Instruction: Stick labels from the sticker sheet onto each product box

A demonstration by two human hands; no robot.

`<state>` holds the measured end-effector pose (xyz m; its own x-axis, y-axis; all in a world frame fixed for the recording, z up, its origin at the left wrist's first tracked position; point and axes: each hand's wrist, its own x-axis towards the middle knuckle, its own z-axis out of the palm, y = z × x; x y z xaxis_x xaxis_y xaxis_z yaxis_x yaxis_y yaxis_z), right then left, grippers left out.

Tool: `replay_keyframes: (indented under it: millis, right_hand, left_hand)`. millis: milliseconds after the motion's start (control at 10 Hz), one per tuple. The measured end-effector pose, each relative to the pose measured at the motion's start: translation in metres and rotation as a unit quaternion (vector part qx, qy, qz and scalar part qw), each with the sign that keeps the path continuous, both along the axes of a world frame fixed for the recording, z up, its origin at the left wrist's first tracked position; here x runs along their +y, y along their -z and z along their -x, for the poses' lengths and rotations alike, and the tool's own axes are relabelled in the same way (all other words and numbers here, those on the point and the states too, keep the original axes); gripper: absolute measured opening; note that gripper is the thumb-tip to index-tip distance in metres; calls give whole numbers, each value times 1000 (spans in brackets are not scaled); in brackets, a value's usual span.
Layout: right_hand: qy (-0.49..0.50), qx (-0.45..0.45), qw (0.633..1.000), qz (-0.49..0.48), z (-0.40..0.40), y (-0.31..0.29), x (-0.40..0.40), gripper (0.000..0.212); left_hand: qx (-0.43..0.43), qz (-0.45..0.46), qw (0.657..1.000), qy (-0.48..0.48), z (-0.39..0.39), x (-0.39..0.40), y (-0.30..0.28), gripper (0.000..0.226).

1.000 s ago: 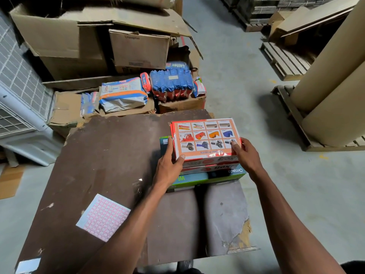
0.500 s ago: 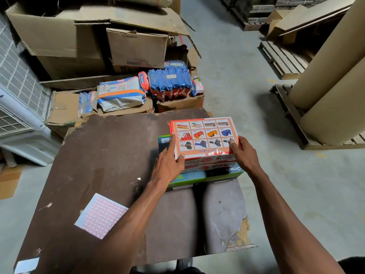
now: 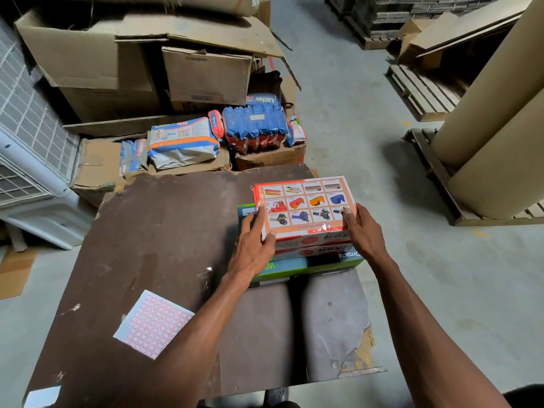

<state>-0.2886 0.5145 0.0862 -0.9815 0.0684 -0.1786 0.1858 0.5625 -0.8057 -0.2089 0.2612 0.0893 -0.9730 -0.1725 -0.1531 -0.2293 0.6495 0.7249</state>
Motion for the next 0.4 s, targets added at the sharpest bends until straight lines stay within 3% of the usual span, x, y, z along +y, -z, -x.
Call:
replay_keyframes:
  millis: [100,300,400]
  right_hand:
    - [3,4,1000,-10,-4,-4,-2,46]
    - [53,-21,998,-28,-9,-11,-5,71]
    - [60,17,996,-61,-15,-22,-13,62]
  left_hand:
    - [2,2,1000,8,1,-2,1,66]
    - [8,-7,1000,17,-1,-3,1,69]
    - [18,6,1000,17,-2,-4,-1,68]
